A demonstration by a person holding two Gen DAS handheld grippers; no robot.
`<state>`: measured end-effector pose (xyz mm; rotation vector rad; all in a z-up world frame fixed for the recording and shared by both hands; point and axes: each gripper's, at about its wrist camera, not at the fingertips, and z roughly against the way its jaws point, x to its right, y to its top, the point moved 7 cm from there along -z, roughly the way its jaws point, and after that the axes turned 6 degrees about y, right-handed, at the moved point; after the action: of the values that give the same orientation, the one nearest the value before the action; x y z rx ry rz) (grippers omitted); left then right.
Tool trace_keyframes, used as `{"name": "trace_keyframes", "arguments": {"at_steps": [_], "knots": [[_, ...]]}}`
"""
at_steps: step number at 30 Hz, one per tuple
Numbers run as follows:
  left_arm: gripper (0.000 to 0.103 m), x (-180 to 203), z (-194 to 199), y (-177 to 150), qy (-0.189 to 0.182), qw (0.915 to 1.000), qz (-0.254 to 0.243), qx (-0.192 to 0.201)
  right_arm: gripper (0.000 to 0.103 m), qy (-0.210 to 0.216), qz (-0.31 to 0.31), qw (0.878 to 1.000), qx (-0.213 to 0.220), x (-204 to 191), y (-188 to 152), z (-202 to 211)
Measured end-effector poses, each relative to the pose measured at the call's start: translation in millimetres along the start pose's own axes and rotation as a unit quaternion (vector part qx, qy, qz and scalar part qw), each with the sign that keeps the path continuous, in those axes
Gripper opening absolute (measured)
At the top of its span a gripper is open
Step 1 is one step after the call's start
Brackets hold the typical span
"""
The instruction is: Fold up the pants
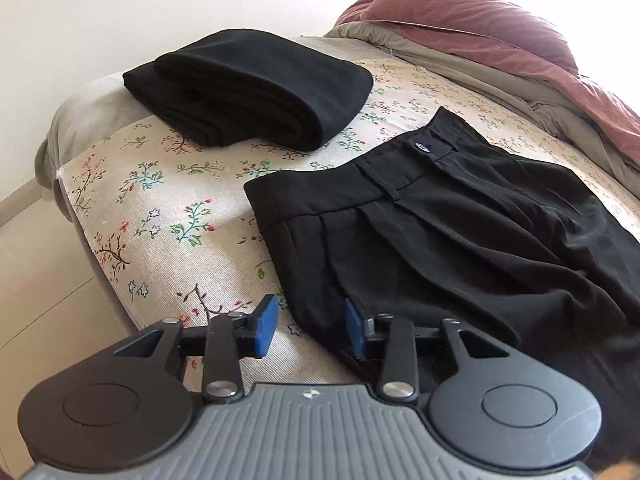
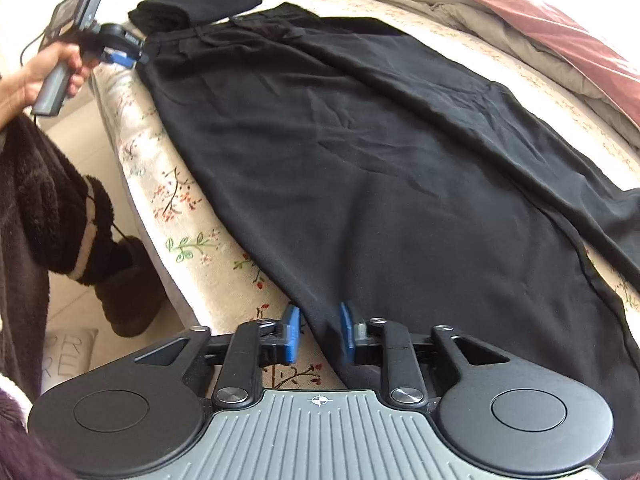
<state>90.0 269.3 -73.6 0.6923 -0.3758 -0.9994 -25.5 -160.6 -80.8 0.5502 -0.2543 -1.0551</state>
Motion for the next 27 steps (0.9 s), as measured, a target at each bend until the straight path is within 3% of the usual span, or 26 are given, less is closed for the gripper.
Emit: {"name": "trace_keyframes", "arguments": {"at_steps": [3,7,12,14,21,27], "knots": [[0.067,19.9,15.3,-5.1,-0.017,0.9995,-0.025,0.008,0.048,-0.022,-0.042,0.998,0.029,20.9,3.4,18.5],[0.077,63.5,40.1,-17.0,-0.076,0.9945,-0.069,0.020,0.050,-0.080,-0.096,0.991,0.047,56.7,-5.3,40.8],[0.086,139.3,73.8,-43.9,-0.157,0.9743,-0.158,0.035,0.050,-0.150,-0.166,0.974,0.038,106.2,-34.6,62.0],[0.091,166.9,85.7,-58.1,-0.192,0.9624,-0.190,0.035,0.050,-0.166,-0.190,0.967,0.033,123.6,-48.0,68.4],[0.093,237.6,121.2,-113.8,-0.300,0.9105,-0.283,0.027,0.049,-0.220,-0.259,0.940,0.022,180.1,-107.9,102.8],[0.093,278.3,148.7,-157.0,-0.383,0.8485,-0.364,0.030,0.048,-0.235,-0.339,0.911,0.024,220.5,-163.8,126.8]]}}
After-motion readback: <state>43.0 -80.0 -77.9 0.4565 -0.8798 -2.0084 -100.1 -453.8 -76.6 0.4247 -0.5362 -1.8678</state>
